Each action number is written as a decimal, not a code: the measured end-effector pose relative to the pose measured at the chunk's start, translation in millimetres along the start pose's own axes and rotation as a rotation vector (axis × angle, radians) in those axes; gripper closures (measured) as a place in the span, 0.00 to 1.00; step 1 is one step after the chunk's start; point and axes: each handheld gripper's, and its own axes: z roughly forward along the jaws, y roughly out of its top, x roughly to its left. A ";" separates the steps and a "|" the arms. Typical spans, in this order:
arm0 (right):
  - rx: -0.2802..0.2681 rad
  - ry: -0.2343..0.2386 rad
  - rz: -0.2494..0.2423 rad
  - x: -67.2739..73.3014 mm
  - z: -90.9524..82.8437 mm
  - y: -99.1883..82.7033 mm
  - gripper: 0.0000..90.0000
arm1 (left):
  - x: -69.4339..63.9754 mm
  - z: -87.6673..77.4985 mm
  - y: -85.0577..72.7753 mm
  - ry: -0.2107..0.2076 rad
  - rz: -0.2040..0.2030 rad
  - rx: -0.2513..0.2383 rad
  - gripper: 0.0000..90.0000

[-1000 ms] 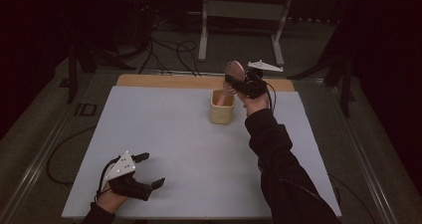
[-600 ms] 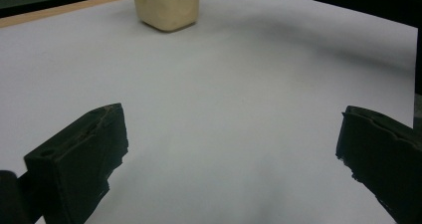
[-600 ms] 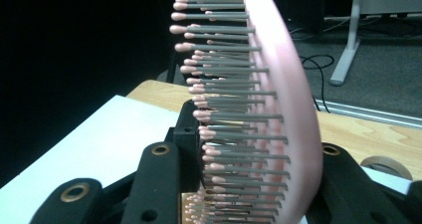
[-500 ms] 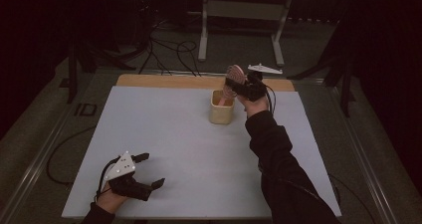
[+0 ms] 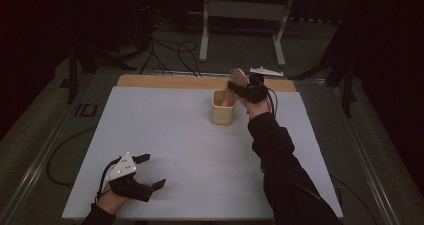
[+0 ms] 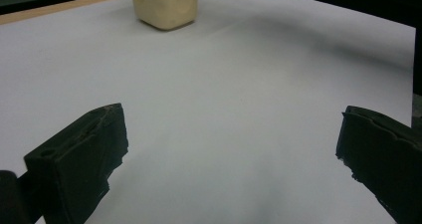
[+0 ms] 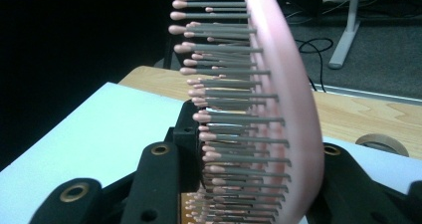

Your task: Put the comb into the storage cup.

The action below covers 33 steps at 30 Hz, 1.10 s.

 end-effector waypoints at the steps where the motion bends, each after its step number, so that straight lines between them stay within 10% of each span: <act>1: 0.000 -0.001 -0.001 -0.6 0.0 0.0 0.71 | 0.0 0.1 0.0 0.000 0.000 0.001 0.00; 19: 0.013 -0.032 0.005 -11.5 -5.0 -1.3 0.65 | -0.3 0.6 -0.2 -0.003 -0.003 0.003 0.00; 33: 0.013 -0.024 0.014 -17.7 -14.8 -4.1 0.29 | -0.1 0.6 0.3 -0.003 0.000 0.002 0.00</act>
